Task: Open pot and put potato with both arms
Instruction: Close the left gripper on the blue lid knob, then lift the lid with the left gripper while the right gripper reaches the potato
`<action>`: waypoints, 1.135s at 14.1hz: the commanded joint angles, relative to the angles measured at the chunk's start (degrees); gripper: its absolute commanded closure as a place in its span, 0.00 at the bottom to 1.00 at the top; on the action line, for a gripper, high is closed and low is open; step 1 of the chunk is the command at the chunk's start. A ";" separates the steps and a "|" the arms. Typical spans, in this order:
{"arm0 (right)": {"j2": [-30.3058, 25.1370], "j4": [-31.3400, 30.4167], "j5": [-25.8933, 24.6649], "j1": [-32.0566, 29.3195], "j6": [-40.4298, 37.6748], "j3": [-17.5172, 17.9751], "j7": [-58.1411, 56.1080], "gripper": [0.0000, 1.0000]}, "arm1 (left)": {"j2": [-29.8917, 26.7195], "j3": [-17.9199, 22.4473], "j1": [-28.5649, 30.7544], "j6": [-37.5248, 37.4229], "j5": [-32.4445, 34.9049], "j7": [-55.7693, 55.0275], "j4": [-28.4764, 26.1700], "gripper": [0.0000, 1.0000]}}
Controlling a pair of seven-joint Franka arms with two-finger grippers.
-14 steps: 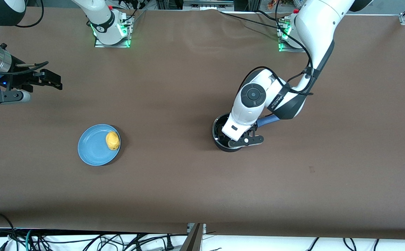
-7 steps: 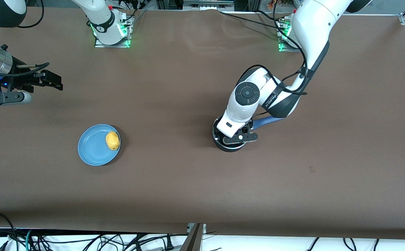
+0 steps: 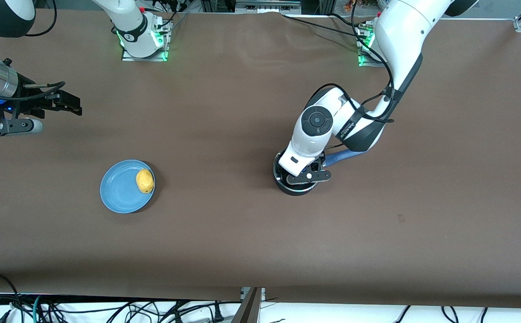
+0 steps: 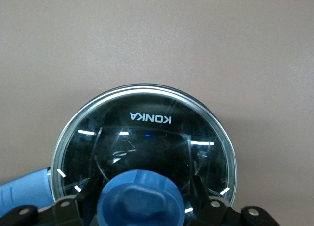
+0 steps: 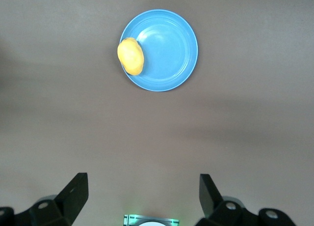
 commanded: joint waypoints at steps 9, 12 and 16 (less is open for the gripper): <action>0.75 0.30 -0.30 -0.39 -0.48 0.33 -0.14 0.00 | -1.25 -0.44 0.45 0.05 3.91 2.33 -0.98 0.30; 0.84 0.30 -0.30 -0.22 -0.74 0.33 0.04 0.00 | -1.25 -0.44 0.45 0.05 3.91 2.42 -0.98 0.34; 1.01 0.30 -0.48 0.05 -1.00 0.42 -0.05 0.00 | -1.25 -0.44 0.45 0.05 3.91 2.42 -0.89 0.43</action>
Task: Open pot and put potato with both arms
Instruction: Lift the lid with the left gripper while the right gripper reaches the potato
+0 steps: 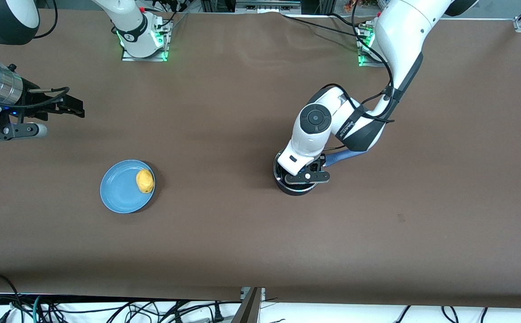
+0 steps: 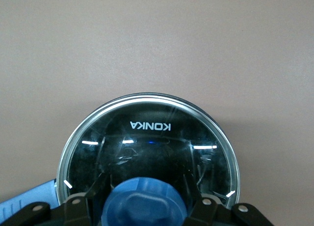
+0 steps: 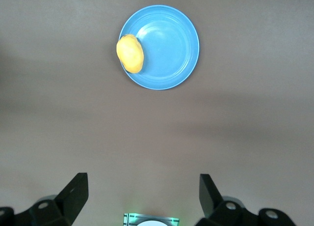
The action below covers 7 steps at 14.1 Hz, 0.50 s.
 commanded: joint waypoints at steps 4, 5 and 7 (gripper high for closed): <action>2.59 -1.88 -0.48 0.71 0.97 0.85 -0.14 0.00 | -1.24 -0.27 0.39 -0.37 1.71 0.66 -0.86 0.49; 3.46 -3.28 -0.31 1.50 3.25 0.85 0.04 0.00 | -1.41 -0.35 0.39 -0.46 1.71 0.66 -0.68 0.49; 4.52 -8.54 -0.04 2.30 11.22 0.94 0.04 0.00 | -2.20 -0.53 0.48 -0.63 1.71 0.66 -0.59 0.50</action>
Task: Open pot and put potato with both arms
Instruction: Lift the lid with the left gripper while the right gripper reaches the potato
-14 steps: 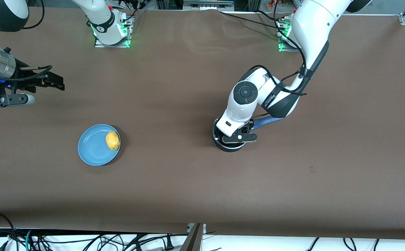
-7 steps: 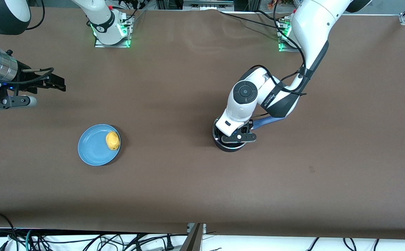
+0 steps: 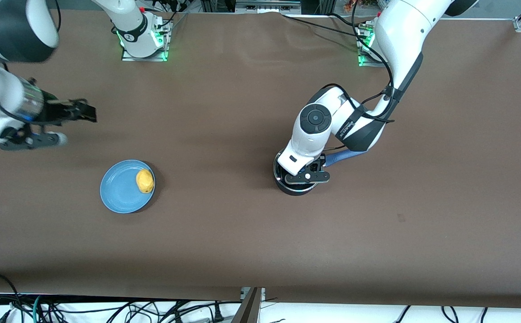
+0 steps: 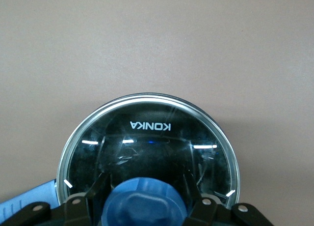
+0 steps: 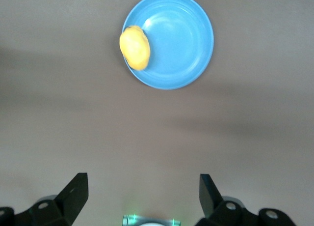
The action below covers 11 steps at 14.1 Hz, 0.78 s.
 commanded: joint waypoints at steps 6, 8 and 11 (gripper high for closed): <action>10.51 -8.19 -0.14 3.32 21.97 0.23 -0.75 0.00 | -4.12 -0.53 1.69 -2.74 0.83 4.48 -0.27 0.51; 13.07 -9.16 -0.14 3.50 26.19 0.23 -0.75 0.00 | -5.09 -0.53 4.32 -2.91 0.05 9.73 -0.36 0.51; 16.84 -9.17 -0.40 3.85 30.49 0.23 -0.84 0.00 | -7.28 -0.18 10.02 -4.92 -4.25 19.56 -0.36 0.50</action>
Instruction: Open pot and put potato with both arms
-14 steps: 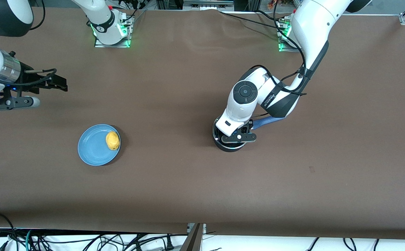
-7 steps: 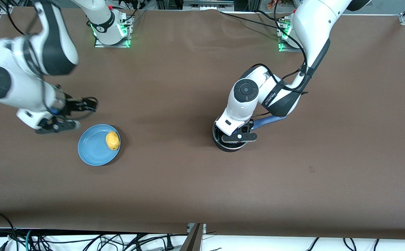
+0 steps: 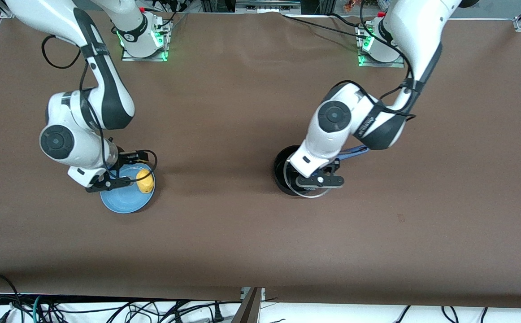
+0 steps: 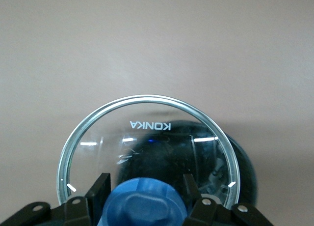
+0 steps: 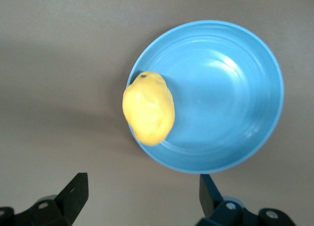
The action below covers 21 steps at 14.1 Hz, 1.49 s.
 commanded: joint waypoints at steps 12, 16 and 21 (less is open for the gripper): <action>8.80 0.87 0.22 0.61 11.20 0.00 -1.11 0.52 | -6.79 23.42 14.89 -10.02 -17.68 52.06 -2.70 0.52; 8.45 3.85 0.57 0.78 6.21 0.00 -0.94 0.79 | -6.52 26.77 15.25 -2.74 -20.78 56.48 -10.07 0.52; 7.04 12.63 3.47 4.98 -7.58 0.79 7.36 0.78 | -6.61 28.80 15.42 8.42 -24.12 56.48 -19.74 0.52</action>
